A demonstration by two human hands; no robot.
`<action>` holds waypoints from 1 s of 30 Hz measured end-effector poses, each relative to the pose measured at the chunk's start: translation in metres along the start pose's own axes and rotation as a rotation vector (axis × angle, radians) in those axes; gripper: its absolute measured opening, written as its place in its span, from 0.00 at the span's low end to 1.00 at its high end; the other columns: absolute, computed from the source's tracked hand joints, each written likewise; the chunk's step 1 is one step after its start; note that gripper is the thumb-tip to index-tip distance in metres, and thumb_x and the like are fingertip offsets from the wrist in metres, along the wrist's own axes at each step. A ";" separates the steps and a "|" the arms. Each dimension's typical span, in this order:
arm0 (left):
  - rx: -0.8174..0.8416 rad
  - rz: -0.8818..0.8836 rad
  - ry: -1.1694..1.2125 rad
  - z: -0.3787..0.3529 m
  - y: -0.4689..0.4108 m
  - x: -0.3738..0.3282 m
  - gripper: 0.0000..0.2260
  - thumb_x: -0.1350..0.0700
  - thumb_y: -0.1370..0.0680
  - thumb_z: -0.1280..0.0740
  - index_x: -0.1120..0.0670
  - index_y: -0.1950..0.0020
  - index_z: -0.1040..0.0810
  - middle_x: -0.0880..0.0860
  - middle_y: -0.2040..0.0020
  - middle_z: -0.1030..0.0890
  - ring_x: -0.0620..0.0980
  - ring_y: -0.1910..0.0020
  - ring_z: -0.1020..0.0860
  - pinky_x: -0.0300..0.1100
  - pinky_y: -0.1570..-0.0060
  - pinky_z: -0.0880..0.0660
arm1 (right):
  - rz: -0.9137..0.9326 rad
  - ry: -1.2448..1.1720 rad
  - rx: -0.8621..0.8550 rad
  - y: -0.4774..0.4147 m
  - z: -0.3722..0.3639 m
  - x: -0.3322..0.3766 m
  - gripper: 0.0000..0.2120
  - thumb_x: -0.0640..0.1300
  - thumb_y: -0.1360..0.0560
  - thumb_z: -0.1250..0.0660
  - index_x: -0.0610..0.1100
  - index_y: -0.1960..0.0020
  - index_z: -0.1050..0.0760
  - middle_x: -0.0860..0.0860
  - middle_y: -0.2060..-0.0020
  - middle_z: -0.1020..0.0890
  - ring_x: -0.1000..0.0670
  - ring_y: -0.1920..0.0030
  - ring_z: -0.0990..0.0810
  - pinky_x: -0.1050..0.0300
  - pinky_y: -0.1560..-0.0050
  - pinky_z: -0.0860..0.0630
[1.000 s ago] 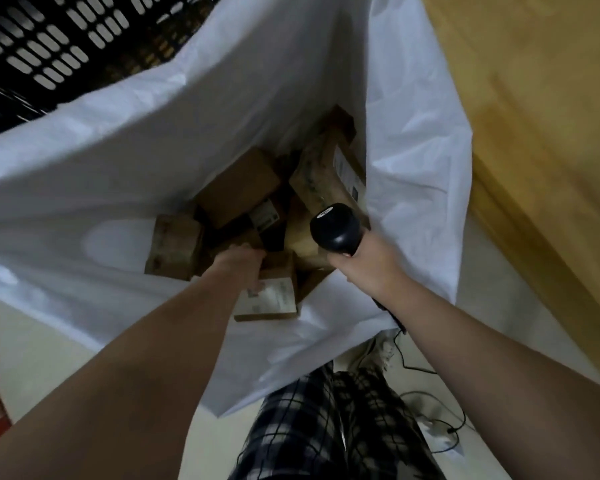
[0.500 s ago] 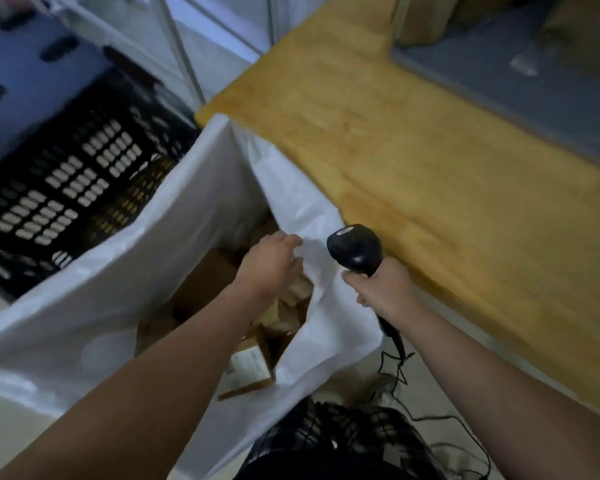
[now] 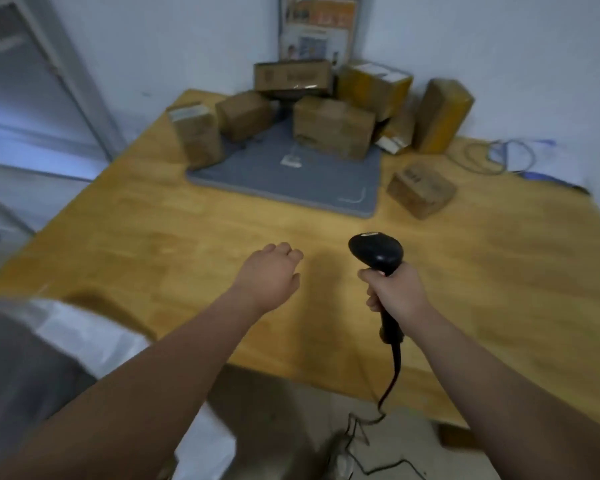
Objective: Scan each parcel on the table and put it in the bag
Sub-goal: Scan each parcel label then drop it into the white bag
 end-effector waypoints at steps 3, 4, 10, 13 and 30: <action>-0.014 -0.058 0.003 0.007 -0.044 -0.045 0.18 0.51 0.19 0.42 0.53 0.29 0.32 0.53 0.35 0.27 0.54 0.38 0.29 0.48 0.41 0.28 | -0.034 -0.049 -0.075 -0.026 0.055 -0.007 0.07 0.41 0.26 0.31 0.37 0.59 0.24 0.44 0.69 0.23 0.49 0.72 0.23 0.57 0.69 0.25; -0.019 -0.072 0.004 0.008 -0.058 -0.058 0.18 0.50 0.19 0.42 0.53 0.30 0.31 0.53 0.36 0.27 0.53 0.38 0.29 0.48 0.41 0.28 | -0.040 -0.053 -0.098 -0.034 0.072 -0.009 0.07 0.41 0.27 0.31 0.37 0.59 0.24 0.44 0.69 0.23 0.49 0.72 0.24 0.57 0.69 0.26; 0.018 -0.130 -0.021 0.007 -0.129 -0.115 0.18 0.50 0.19 0.41 0.53 0.30 0.31 0.53 0.34 0.28 0.54 0.36 0.30 0.48 0.40 0.29 | -0.013 0.023 -0.200 -0.085 0.149 -0.018 0.09 0.41 0.26 0.32 0.33 0.54 0.23 0.43 0.68 0.22 0.50 0.74 0.23 0.60 0.72 0.26; 0.059 -0.155 -0.044 0.002 -0.159 -0.129 0.18 0.50 0.19 0.41 0.54 0.30 0.31 0.54 0.33 0.29 0.54 0.35 0.30 0.48 0.39 0.29 | -0.006 0.034 -0.239 -0.109 0.166 -0.021 0.08 0.40 0.26 0.33 0.34 0.56 0.24 0.42 0.68 0.23 0.48 0.72 0.22 0.57 0.68 0.26; 0.425 -0.046 -0.098 -0.014 -0.385 -0.166 0.50 0.20 0.38 0.43 0.34 0.25 0.65 0.60 0.25 0.72 0.69 0.26 0.65 0.70 0.31 0.60 | -0.149 -0.094 -0.351 -0.210 0.183 -0.044 0.05 0.37 0.29 0.34 0.40 0.63 0.28 0.46 0.73 0.27 0.47 0.72 0.25 0.52 0.67 0.27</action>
Point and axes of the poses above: each hand's wrist, its own y-axis away from the middle knuckle, its own z-axis out of the back of the hand, x = y × z, the point moved 4 cm from there along -y, towards the middle knuckle
